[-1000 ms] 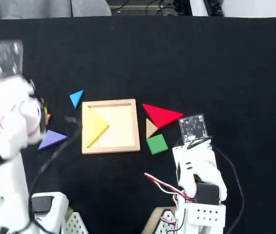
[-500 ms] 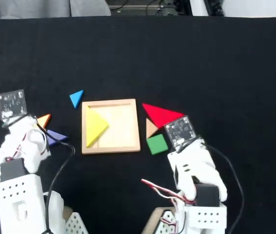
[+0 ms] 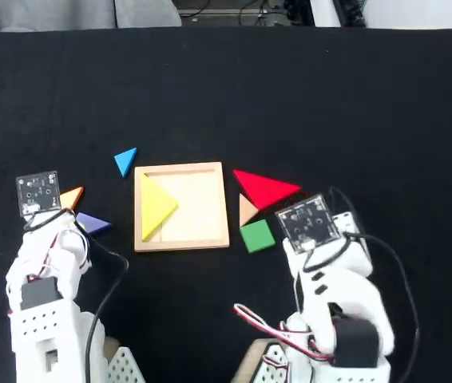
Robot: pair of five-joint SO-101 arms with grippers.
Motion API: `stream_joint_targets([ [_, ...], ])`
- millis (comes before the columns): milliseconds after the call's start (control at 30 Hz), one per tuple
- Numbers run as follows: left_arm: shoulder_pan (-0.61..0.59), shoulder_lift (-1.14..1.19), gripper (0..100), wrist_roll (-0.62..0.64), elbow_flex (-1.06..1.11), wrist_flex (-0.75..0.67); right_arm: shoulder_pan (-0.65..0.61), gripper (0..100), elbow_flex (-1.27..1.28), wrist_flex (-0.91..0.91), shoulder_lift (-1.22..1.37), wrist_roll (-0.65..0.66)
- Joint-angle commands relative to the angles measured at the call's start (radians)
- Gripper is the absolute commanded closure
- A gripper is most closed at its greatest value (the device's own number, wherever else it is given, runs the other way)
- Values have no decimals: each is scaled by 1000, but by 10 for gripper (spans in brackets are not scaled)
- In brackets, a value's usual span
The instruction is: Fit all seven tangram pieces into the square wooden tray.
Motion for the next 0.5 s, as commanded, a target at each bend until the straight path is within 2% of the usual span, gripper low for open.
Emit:
stream_joint_targets([
  [0,61,-98,952,-11,41,5,-14,819,-205,-5,237,6],
  [200,104,-336,953,-11,79,157,-20,818,-418,3,601,6],
  [333,105,-551,953,-11,122,273,-71,818,-507,6,817,12],
  [467,110,-528,953,-12,111,275,-107,818,-610,6,998,14],
])
